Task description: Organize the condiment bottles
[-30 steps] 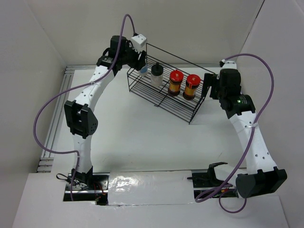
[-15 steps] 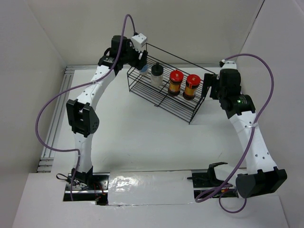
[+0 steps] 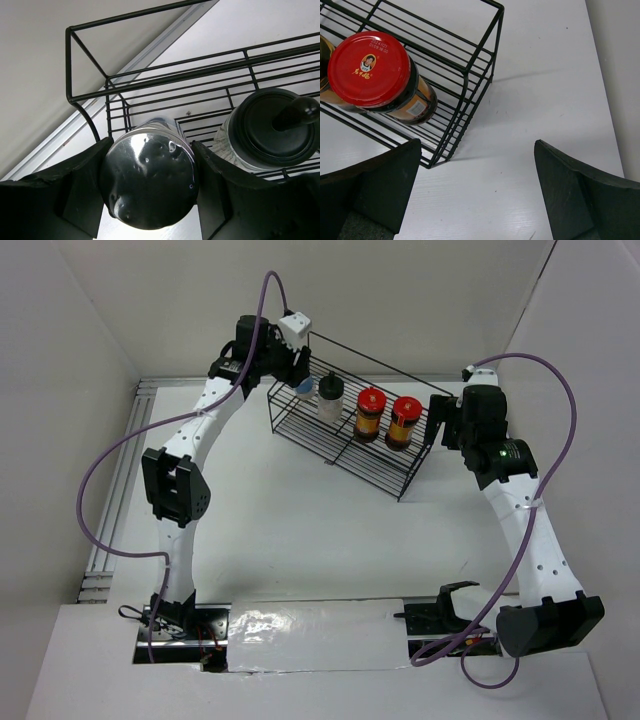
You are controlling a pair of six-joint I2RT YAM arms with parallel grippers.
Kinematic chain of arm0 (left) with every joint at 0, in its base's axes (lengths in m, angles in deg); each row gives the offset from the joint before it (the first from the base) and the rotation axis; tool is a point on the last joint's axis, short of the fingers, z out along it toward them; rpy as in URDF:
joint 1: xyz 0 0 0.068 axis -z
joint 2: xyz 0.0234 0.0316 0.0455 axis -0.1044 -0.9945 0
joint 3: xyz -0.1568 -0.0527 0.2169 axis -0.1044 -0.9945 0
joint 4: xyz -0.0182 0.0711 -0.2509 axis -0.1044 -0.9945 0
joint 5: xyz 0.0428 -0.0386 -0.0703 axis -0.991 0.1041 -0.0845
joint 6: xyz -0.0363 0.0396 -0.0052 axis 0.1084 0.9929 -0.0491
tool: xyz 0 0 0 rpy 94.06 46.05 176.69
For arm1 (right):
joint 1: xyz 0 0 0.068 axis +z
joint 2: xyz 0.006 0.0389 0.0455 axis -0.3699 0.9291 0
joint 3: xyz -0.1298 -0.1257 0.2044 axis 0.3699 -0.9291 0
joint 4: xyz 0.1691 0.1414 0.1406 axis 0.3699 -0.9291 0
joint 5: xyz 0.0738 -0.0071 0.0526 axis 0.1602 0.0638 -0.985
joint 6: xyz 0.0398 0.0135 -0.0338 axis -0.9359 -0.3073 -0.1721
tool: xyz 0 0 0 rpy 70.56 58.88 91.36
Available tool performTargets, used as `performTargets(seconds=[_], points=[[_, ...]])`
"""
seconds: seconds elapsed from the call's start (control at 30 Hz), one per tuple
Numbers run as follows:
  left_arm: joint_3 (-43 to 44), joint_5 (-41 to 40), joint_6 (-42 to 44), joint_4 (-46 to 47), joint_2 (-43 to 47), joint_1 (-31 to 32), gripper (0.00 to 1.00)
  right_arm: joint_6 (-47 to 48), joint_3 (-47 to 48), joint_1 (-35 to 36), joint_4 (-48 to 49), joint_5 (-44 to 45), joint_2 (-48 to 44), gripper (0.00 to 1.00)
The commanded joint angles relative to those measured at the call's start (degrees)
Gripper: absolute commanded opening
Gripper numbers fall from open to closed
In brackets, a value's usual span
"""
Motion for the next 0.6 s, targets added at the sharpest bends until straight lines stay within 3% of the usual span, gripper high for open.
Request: performTargets(seconds=[0.0, 0.57], points=[[3.14, 3.37, 0.41, 1.12, 4.74, 0.42, 0.00, 0.45, 0.12, -0.41, -1.13, 0.15, -0.39, 1.00], [4.55, 1.27, 6.22, -2.31, 4.22, 1.21, 0.00, 0.36, 0.12, -0.41, -1.74, -0.55, -0.21, 1.00]])
